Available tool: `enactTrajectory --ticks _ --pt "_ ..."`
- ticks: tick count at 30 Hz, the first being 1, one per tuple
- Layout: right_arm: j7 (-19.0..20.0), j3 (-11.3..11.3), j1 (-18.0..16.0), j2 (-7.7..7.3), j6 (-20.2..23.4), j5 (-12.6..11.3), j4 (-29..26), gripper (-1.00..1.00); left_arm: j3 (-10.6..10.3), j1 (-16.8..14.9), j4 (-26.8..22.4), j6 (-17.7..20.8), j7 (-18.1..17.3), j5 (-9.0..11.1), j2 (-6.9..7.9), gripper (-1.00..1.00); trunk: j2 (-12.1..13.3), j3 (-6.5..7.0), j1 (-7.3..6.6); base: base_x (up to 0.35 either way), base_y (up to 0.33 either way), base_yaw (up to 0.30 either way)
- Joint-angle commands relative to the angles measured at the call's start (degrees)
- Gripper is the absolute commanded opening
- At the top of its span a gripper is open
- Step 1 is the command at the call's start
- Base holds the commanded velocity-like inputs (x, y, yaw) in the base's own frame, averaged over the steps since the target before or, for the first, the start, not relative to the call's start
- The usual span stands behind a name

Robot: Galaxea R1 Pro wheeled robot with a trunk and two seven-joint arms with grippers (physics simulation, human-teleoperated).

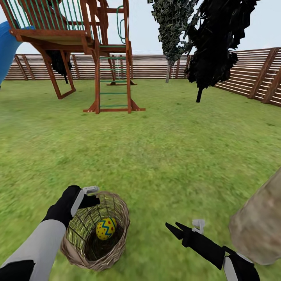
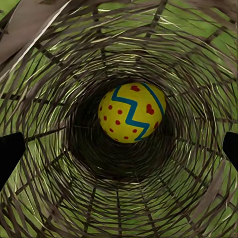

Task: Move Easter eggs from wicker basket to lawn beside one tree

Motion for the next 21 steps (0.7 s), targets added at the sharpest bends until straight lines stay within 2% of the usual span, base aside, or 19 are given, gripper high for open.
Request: enactTrajectory --ticks 1,21 --pt "0.1 -0.1 0.0 0.05 0.4 -0.3 0.0 1.00 0.1 0.0 -0.1 0.2 0.3 0.5 0.00 1.00 -0.4 -0.23 0.22 0.000 0.000 0.000" --pt "0.1 -0.1 0.0 0.05 0.4 -0.3 0.0 1.00 0.0 0.1 -0.1 -0.6 0.4 0.5 0.00 1.00 -8.5 -3.82 4.61 0.000 0.000 0.000"
